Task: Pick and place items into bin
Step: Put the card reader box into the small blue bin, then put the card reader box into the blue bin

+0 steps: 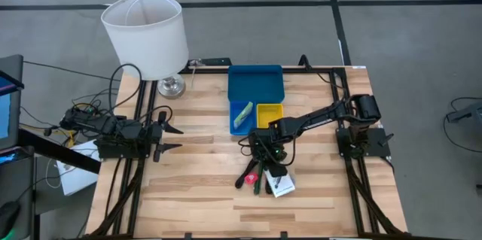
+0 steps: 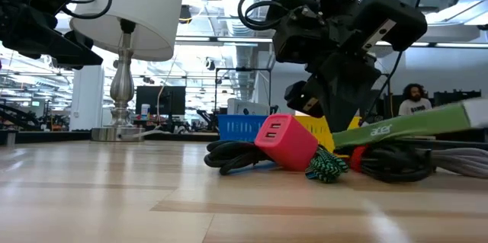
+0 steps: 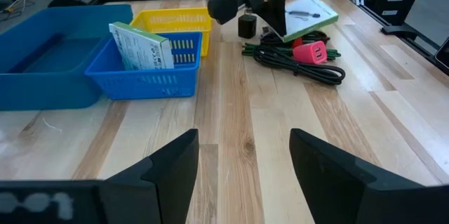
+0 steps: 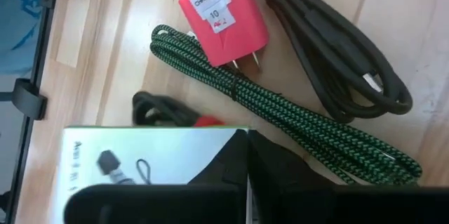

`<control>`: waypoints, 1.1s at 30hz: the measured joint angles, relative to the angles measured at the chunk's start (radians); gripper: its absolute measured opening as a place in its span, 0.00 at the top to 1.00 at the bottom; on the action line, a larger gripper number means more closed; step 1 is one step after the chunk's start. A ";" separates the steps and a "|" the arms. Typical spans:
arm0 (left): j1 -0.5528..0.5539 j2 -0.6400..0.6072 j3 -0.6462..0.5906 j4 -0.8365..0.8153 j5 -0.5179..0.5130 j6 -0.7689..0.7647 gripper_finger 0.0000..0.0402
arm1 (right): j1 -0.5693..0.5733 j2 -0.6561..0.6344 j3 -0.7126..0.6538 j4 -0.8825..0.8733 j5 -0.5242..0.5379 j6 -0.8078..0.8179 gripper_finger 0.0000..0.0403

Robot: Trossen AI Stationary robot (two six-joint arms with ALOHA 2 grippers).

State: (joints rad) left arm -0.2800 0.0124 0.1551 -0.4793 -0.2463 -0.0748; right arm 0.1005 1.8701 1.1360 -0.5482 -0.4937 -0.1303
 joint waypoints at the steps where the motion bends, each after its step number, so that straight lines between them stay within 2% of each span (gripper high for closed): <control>1: 0.000 0.000 0.000 0.000 0.000 0.000 0.47 | 0.000 0.001 -0.001 -0.001 0.002 0.000 1.00; 22: 0.000 0.000 0.000 0.000 0.000 0.000 0.47 | 0.006 -0.005 0.015 -0.024 0.011 0.044 1.00; 28: 0.000 0.000 0.000 -0.001 0.000 0.000 0.47 | 0.049 -0.005 0.109 -0.157 0.162 0.056 1.00; 33: 0.000 0.000 0.000 -0.001 0.000 0.000 0.47 | 0.111 -0.018 0.158 -0.257 0.330 0.212 1.00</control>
State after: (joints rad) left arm -0.2798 0.0124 0.1553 -0.4800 -0.2466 -0.0746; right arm 0.2113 1.8521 1.2942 -0.8052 -0.1632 0.0815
